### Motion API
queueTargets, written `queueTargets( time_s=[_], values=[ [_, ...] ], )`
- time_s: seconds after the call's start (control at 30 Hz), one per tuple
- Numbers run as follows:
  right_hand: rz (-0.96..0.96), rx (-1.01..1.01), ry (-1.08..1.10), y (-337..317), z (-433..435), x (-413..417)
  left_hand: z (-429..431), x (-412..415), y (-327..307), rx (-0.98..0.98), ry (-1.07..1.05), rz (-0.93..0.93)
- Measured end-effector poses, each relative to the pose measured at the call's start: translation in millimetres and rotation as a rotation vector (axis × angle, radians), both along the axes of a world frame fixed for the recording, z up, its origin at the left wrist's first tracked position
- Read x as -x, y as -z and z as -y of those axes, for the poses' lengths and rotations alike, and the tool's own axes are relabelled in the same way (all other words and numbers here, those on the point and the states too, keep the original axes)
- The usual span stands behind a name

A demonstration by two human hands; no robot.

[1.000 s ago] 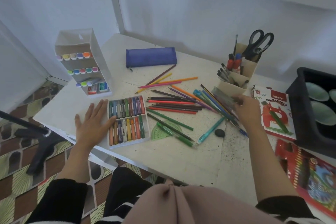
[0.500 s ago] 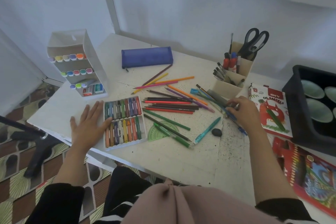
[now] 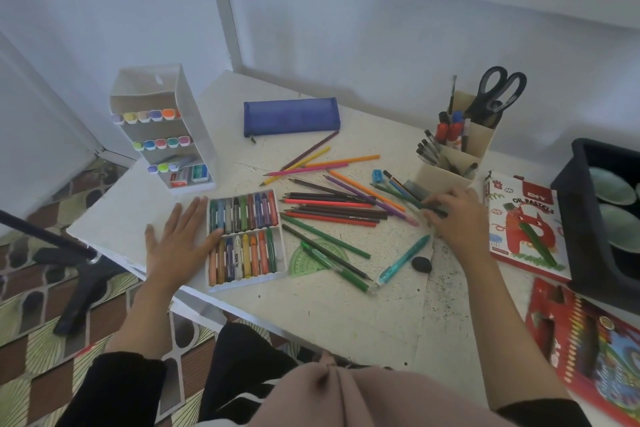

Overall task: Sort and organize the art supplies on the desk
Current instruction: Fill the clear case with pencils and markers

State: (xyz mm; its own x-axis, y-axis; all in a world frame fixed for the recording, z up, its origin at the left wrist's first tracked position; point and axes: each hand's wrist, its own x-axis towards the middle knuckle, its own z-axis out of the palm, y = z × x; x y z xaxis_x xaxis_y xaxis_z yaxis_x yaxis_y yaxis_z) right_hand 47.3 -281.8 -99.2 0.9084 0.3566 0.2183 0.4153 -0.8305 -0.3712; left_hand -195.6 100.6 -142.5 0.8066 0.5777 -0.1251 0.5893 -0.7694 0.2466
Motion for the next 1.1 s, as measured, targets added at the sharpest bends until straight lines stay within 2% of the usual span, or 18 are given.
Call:
queueTargets(
  time_s=[0.13, 0.3, 0.4, 0.47, 0.53, 0.7, 0.83, 0.93, 1.1],
  values=[
    [-0.131, 0.217, -0.011, -2, -15, 7, 1, 0, -1, -0.001, 0.001, 0.007],
    [-0.143, 0.161, 0.048, 2, -22, 8, 0, 0, 0, 0.004, 0.001, 0.014],
    [-0.135, -0.141, 0.007, 3, -21, 7, 1, -1, 0, -0.002, 0.001, 0.018],
    [-0.178, -0.39, -0.027, -4, -24, 12, 1, -1, 0, -0.003, 0.001, 0.02],
    [-0.239, -0.54, -0.04, -14, -31, 20, 1, -1, 0, -0.003, 0.001, 0.017],
    [-0.373, -0.621, -0.149, -25, -61, 45, 1, 0, 0, -0.002, 0.001, 0.022],
    [-0.612, -0.743, -0.208, -29, -104, 74, 0, 2, -1, -0.006, -0.005, 0.004],
    [-0.697, -0.694, -0.316, -26, -137, 96, 1, 0, -2, -0.001, -0.002, -0.011],
    [-0.622, -0.487, -0.395, -12, -176, 116, 0, -1, -1, -0.002, 0.001, -0.027]
  ],
)
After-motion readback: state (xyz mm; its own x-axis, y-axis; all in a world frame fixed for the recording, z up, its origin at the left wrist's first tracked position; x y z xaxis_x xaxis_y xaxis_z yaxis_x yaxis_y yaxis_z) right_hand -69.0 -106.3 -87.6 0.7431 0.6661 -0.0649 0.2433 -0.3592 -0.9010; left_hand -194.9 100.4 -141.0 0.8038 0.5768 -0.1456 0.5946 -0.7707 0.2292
